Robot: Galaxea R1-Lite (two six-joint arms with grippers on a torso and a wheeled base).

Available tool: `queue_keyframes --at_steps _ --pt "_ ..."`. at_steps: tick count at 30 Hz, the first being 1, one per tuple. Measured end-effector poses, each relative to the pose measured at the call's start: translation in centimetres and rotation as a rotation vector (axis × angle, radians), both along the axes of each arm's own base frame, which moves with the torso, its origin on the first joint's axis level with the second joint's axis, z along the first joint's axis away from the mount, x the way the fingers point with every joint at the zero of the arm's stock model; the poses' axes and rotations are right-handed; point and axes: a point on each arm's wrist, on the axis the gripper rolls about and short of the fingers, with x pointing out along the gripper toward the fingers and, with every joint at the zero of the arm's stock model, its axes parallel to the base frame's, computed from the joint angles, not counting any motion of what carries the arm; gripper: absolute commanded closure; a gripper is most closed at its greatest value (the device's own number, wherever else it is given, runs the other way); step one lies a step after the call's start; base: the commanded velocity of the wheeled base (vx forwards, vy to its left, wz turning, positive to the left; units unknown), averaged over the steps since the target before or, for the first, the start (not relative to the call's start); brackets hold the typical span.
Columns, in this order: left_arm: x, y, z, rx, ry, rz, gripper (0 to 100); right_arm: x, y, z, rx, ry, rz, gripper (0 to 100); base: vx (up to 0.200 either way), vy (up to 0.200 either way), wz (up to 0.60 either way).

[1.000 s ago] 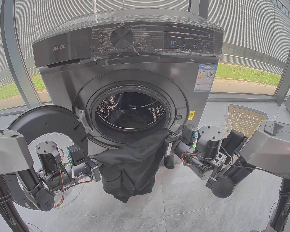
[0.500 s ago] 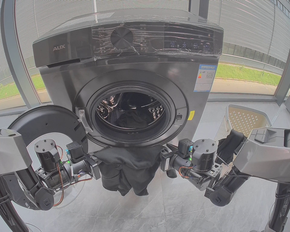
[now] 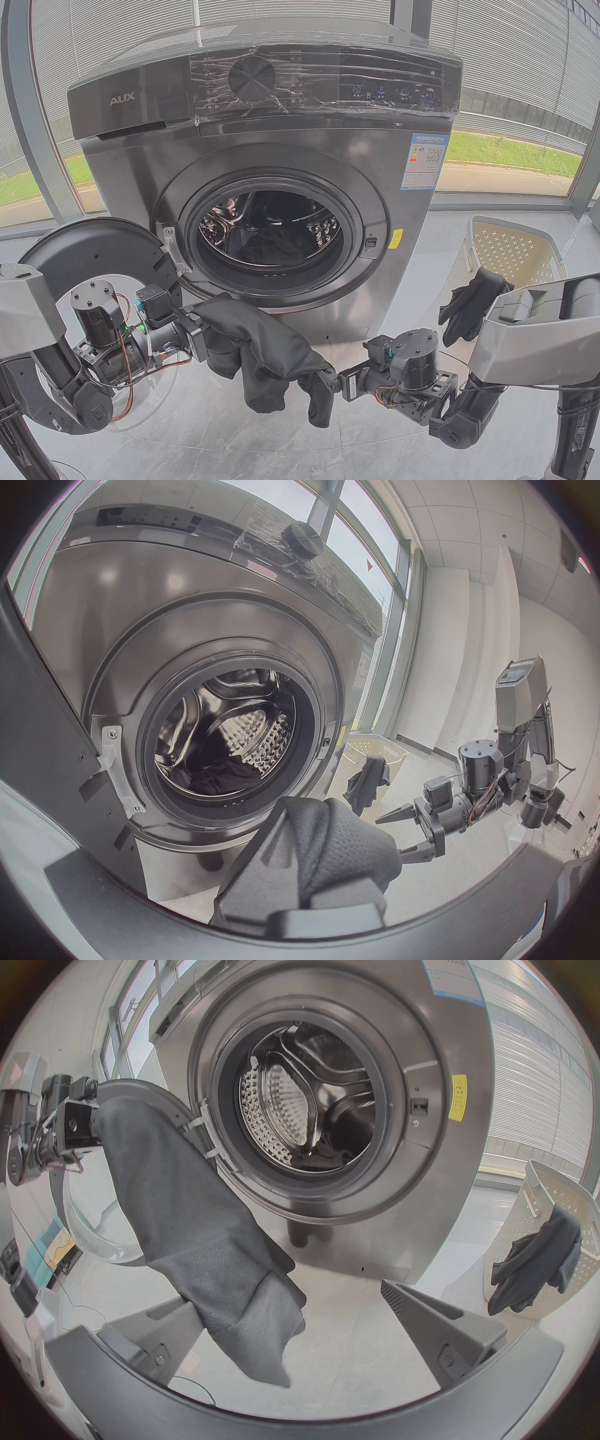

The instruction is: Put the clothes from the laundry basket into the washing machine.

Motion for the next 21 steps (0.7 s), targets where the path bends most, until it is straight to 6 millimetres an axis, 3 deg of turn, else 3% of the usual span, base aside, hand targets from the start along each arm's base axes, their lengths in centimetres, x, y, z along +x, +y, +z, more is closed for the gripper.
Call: queue_keyframes --at_steps 21 --pt "0.5 0.2 0.3 -0.008 -0.015 0.035 100 -1.3 -1.8 -3.5 -0.106 0.118 -0.017 0 0.0 0.0 0.0"
